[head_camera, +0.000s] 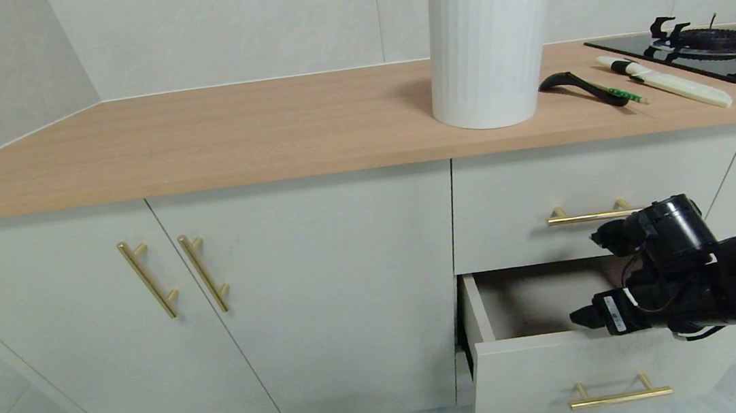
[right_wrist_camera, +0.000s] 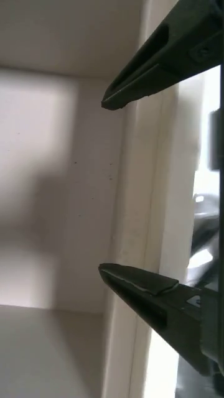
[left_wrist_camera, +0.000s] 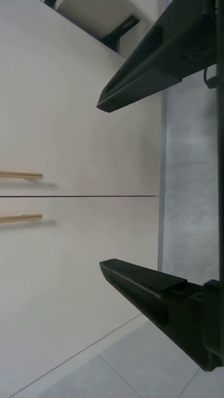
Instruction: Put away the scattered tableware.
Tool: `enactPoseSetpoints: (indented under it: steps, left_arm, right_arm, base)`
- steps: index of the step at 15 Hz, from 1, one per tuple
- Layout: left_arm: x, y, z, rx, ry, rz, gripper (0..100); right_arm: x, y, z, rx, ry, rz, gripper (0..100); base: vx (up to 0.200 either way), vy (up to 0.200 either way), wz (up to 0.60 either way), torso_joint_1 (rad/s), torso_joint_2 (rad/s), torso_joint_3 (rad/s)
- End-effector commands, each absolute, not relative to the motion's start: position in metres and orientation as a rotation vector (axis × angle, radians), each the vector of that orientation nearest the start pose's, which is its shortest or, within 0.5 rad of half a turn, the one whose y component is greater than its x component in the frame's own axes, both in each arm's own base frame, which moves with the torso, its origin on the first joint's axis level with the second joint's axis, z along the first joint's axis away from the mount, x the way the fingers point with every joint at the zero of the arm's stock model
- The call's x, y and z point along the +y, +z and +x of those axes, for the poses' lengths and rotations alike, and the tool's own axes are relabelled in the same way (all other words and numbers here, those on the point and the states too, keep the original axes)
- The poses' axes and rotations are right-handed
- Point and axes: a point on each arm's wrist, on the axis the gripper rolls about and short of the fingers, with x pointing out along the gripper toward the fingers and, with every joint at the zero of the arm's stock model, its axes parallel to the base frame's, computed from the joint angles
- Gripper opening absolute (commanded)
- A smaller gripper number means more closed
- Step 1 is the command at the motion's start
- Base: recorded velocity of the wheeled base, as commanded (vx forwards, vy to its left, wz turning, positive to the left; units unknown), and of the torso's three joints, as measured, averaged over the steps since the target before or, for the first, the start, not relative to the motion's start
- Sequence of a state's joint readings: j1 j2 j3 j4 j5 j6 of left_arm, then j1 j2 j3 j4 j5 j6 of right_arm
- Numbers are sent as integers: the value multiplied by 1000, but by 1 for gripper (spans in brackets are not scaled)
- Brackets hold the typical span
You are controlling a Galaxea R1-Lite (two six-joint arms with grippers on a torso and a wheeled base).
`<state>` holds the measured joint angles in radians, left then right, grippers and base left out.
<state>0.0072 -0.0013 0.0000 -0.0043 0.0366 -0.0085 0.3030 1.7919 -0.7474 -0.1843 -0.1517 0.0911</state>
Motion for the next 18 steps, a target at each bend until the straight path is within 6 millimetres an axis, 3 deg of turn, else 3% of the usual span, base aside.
enactPoseSetpoints:
  steps: [1,6,10,13,16,18]
  left_arm:
    - [1,76,-23,-5,44,-9,100]
    - [1,76,-23,-5,44,-9,100]
    - [1,76,-23,-5,44,-9,100]
    - [1,76,-23,-5,44,-9,100]
    - [1,76,-23,-5,44,-9,100]
    - [1,76,-23,-5,44,-9,100]
  right_arm:
    - [83,125,261,827,129,-129,100]
    - [86,126,235,1098,205,-257,100]
    - [85,126,225,1216,232,-329,100]
    - [86,124,206,1383,310,-470,100]
    - [89,124,203,1408,324,-490,100]
    - [91,139,211,1330,287,-425,100]
  base:
    - [0,0,0,0,0,0]
    - [0,0,0,0,0,0]
    - [0,0,0,0,0,0]
    - [0,0,0,0,0,0]
    - [0,0,0,0,0,0]
    - [0,0,0,0,0,0]
